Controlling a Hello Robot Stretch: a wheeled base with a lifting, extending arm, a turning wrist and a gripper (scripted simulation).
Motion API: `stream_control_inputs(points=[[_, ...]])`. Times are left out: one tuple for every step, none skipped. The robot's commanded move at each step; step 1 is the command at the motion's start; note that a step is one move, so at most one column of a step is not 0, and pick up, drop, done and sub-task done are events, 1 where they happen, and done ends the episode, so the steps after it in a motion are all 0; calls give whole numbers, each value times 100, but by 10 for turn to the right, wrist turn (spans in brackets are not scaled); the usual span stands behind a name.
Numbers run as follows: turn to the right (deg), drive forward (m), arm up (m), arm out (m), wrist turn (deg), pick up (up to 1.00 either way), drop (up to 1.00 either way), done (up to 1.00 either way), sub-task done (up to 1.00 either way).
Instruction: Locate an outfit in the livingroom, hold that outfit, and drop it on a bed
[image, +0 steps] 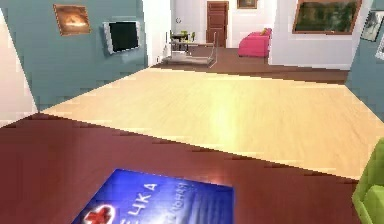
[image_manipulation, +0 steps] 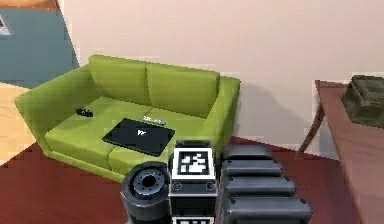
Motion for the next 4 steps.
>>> stream_control_inputs(points=[[-450,0,0,0,0,0,0,0,0],[-420,0,0,0,0,0,0,0,0],[0,25,0,0,0,0,0,0,0],[-120,0,0,0,0,0,0,0,0]])
